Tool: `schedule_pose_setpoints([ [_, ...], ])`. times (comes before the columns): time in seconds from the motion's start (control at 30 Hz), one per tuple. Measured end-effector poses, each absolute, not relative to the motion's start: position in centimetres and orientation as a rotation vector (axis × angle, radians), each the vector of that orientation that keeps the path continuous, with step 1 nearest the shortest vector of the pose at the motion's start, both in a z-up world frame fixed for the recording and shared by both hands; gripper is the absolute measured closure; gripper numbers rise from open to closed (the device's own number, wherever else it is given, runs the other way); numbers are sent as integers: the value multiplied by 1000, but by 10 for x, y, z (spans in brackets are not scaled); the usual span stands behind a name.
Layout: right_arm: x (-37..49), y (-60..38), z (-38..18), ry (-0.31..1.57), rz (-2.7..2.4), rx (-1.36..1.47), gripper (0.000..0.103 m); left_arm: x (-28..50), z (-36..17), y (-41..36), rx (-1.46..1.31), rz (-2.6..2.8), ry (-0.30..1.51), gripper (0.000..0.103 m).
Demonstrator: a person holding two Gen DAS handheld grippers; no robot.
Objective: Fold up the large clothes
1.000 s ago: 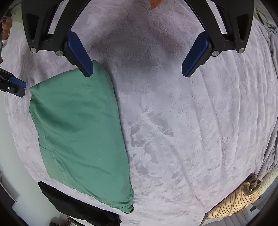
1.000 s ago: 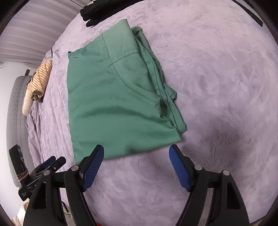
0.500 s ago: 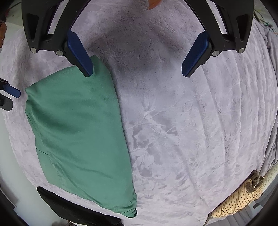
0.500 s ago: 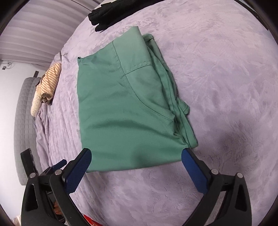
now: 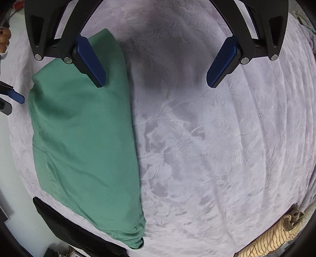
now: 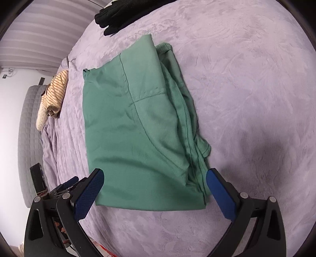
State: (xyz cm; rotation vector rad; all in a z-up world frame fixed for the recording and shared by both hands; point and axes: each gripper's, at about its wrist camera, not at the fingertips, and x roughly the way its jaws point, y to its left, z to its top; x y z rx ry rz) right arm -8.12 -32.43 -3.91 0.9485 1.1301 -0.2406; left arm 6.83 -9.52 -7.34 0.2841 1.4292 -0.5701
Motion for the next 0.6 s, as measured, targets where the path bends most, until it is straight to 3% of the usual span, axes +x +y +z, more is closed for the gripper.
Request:
schedule_pose_setpoints([
  [0.6,-18,-399,-92,1095,-95,1034,0,108,-121,-155,84,-833,1558,1],
])
